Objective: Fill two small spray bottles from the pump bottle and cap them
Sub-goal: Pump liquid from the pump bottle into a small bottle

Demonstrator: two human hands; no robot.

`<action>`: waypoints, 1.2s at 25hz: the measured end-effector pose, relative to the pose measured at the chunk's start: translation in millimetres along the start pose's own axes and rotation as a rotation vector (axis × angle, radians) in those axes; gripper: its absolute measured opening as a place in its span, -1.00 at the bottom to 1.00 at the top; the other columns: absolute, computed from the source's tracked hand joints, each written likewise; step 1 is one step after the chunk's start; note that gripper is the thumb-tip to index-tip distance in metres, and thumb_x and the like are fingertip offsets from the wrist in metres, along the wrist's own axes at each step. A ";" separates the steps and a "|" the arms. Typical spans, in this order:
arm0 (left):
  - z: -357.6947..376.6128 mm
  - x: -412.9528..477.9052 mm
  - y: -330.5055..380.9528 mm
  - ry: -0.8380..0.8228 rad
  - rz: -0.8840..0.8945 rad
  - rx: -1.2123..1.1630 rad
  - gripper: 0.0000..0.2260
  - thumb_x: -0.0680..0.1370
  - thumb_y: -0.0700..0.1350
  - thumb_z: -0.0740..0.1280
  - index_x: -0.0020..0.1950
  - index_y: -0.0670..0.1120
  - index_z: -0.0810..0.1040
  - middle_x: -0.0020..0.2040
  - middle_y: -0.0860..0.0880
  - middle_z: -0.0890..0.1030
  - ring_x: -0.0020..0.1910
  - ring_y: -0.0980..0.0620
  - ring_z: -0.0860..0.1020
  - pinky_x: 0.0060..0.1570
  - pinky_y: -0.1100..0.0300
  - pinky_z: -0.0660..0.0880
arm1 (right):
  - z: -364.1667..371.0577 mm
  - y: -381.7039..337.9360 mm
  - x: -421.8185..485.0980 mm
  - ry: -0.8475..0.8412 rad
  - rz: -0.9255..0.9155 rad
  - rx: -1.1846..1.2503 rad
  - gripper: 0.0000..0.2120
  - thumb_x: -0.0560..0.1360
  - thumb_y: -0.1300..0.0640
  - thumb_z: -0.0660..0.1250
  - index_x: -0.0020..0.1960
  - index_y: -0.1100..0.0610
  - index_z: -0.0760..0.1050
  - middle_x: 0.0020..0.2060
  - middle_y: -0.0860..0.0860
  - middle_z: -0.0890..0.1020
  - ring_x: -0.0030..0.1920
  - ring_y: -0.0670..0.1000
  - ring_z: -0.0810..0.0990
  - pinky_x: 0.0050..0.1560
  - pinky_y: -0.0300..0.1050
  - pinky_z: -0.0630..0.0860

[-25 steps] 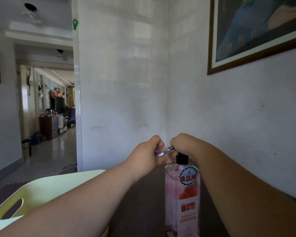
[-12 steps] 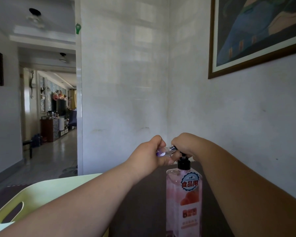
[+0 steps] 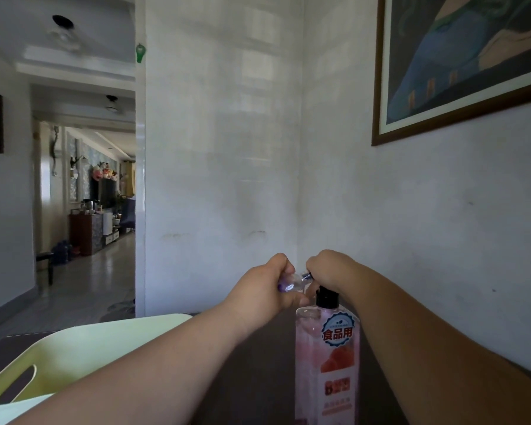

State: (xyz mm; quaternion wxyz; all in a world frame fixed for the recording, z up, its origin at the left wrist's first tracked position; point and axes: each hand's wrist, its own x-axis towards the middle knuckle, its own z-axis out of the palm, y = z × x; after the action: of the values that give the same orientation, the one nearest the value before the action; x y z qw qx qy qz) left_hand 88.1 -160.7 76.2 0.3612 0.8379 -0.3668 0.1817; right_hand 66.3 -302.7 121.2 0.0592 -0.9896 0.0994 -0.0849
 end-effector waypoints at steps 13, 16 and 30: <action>-3.7 1.4 3.5 -0.005 0.004 -0.007 -0.65 0.38 -0.02 0.48 0.00 -0.07 0.38 -0.15 -0.03 0.53 -0.20 -0.02 0.45 -0.14 0.18 0.43 | -3.6 -1.6 2.5 -0.013 -0.015 -0.008 -0.78 0.57 0.23 0.23 0.15 0.29 0.53 -0.35 0.01 0.40 -0.28 0.01 0.50 -0.41 -0.25 0.23; -0.8 -0.6 1.3 -0.010 0.000 0.000 -0.66 0.38 -0.01 0.47 -0.03 -0.04 0.36 -0.11 -0.03 0.56 -0.21 0.01 0.43 -0.17 0.22 0.38 | 1.8 -0.4 1.9 0.029 -0.003 -0.019 -0.85 0.57 0.29 0.16 -0.09 0.24 0.49 -0.40 -0.02 0.30 -0.42 -0.08 0.28 -0.43 -0.28 0.17; -8.5 2.8 7.1 -0.008 -0.009 -0.016 -0.60 0.37 0.00 0.48 0.07 -0.08 0.40 0.01 -0.06 0.61 -0.17 -0.01 0.46 -0.10 0.19 0.43 | -12.1 0.7 0.0 -0.001 0.020 0.207 -0.71 0.57 0.18 0.24 0.22 0.32 0.48 -0.12 0.13 0.59 -0.19 0.05 0.54 -0.21 -0.15 0.41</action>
State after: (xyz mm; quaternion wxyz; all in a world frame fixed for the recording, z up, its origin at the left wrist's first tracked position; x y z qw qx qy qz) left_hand 84.3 -159.1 86.9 0.3672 0.8374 -0.3657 0.1737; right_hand 64.0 -304.6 133.0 0.1621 -0.9772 0.0998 -0.0937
